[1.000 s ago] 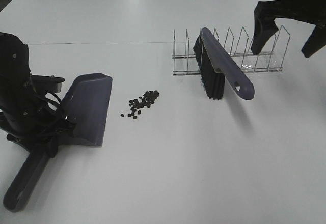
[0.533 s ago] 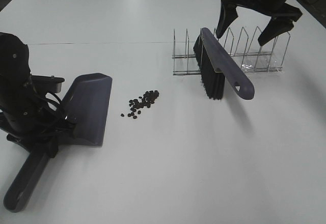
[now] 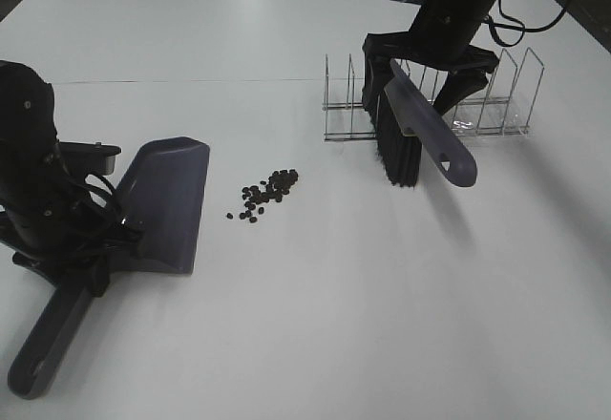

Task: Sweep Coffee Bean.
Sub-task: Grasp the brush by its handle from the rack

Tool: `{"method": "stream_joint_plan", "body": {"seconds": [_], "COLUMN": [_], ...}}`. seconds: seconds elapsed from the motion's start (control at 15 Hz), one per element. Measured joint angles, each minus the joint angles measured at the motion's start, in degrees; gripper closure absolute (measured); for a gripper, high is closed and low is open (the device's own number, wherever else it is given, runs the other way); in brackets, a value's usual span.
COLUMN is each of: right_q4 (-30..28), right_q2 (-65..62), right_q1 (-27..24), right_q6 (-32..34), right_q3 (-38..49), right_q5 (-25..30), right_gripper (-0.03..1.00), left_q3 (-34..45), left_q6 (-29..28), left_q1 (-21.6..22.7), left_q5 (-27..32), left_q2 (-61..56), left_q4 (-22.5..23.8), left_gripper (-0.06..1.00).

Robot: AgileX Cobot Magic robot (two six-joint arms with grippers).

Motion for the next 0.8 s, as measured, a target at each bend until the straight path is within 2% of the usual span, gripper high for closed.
{"method": "stream_joint_plan", "body": {"seconds": [0.53, 0.8], "right_q4": [-0.69, -2.98], "right_q2": [1.26, 2.58], "right_q1": [0.17, 0.17], "right_q6": [-0.06, -0.06], "right_q3": [-0.57, -0.63], "right_q5": [0.00, 0.00], "right_gripper": [0.01, 0.10], "left_q3": [0.00, 0.00], "left_q6": [0.00, 0.00], "left_q1": [0.00, 0.00], "left_q5": [0.17, 0.00], "left_q2": [0.00, 0.00], "left_q4": [-0.06, -0.06], "left_gripper": [0.62, 0.62]}}
